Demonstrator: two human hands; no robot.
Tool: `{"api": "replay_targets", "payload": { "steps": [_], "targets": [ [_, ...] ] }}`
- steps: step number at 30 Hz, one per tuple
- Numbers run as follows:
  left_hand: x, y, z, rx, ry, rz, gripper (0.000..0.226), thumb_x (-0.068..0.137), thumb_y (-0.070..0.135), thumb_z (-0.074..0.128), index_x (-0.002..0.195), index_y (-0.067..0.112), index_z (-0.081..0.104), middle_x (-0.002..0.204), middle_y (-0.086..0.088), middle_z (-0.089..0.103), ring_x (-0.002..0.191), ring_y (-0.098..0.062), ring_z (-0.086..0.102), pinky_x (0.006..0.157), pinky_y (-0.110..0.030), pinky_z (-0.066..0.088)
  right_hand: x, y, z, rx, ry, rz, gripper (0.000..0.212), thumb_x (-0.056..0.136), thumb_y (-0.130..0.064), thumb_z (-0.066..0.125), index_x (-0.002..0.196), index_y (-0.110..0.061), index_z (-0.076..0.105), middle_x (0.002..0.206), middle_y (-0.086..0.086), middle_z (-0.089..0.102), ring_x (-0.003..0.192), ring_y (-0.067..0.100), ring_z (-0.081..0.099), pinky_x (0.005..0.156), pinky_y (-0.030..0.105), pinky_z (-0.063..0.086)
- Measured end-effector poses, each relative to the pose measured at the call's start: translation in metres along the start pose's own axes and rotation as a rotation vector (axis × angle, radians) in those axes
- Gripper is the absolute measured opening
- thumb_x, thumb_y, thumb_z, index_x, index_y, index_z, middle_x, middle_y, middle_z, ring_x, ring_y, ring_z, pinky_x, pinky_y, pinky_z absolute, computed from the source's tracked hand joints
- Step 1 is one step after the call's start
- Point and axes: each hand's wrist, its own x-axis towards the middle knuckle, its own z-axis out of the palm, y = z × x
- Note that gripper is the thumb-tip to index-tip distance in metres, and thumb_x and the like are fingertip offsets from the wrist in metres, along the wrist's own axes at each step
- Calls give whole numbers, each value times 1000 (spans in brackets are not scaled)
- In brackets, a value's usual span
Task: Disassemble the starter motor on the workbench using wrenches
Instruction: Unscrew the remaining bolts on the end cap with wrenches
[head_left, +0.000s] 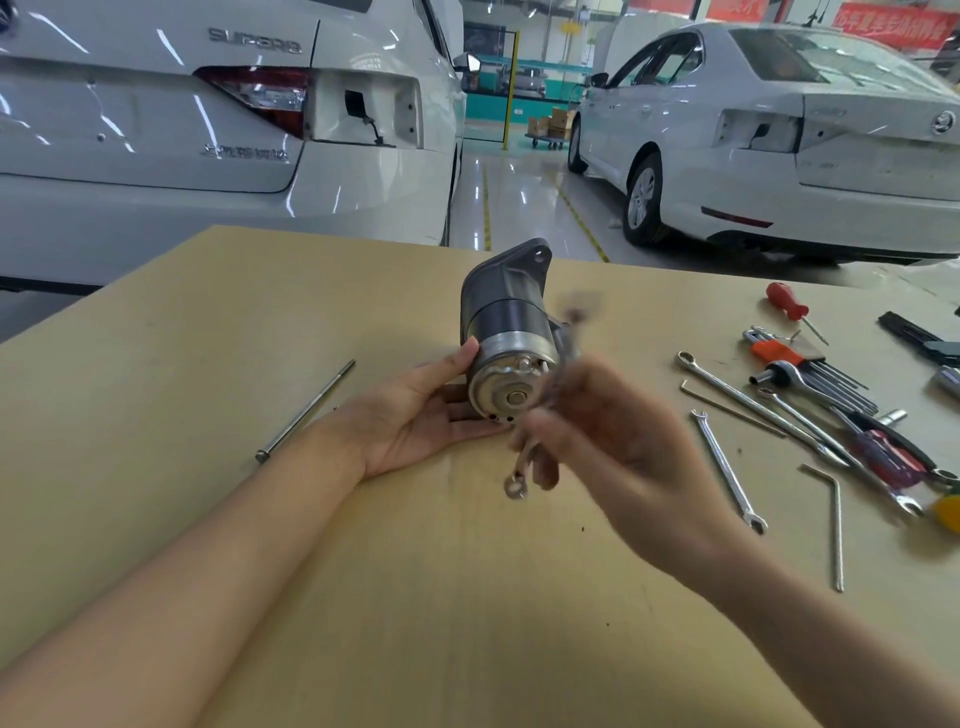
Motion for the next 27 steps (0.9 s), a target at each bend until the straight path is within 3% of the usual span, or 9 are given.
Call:
{"api": "replay_targets", "payload": {
  "steps": [4,6,9,12,15,19,22,24,27],
  "targets": [
    [2,-1,-3,20,5,22,51,81,33,60,118,-1,59,113,-23,66,102,-30,67,92,-45,54,-1,11,-10,543,445,285,10,94,-2,47,85,-1,51,71,16,65,57,24,63,57,28,53],
    [4,-2,-5,9,1,21,49,81,33,60,118,0,60,113,-23,66,101,-30,68,89,-43,56,3,13,-15,762,527,366,18,95,0,42,79,-4,50,68,16,66,57,23,65,57,27,55],
    [5,-2,-6,-2,-18,21,51,81,34,59,119,0,58,113,-22,67,101,-30,68,87,-42,57,4,13,-12,860,553,399,23,94,2,43,73,-4,53,67,17,66,60,24,67,58,26,56],
    [6,-1,-6,9,-28,28,54,79,35,66,119,0,59,115,-22,66,101,-30,68,87,-42,57,3,13,-10,873,560,385,21,92,2,45,74,-4,55,72,19,65,68,28,70,61,28,57],
    [6,-1,-6,-9,-56,21,75,54,35,92,114,-1,64,114,-23,66,101,-31,68,87,-45,56,3,13,-10,855,577,381,21,92,3,47,75,-4,57,75,20,66,75,32,71,64,29,57],
    [5,-1,-5,-2,-53,29,64,67,36,82,116,0,61,117,-23,65,101,-31,68,89,-45,56,1,12,-8,834,608,367,11,93,2,49,84,-2,54,77,19,66,80,34,71,66,29,57],
    [5,0,-4,-14,-59,23,86,42,33,97,113,-1,64,111,-23,68,99,-32,69,84,-45,58,-1,12,-7,830,628,329,7,93,1,51,88,-4,52,77,18,66,80,35,71,68,31,57],
    [4,0,-3,-6,-70,23,88,38,34,98,112,0,64,110,-22,69,99,-31,69,83,-44,58,0,12,-8,714,606,276,8,94,-1,52,87,-4,52,75,15,67,78,33,72,69,31,57],
    [3,0,-3,-3,-61,23,92,38,34,98,115,0,62,110,-22,69,99,-31,69,83,-44,58,7,6,-16,310,463,139,11,94,0,50,87,-8,51,73,7,68,70,25,71,68,28,56]
  ]
}}
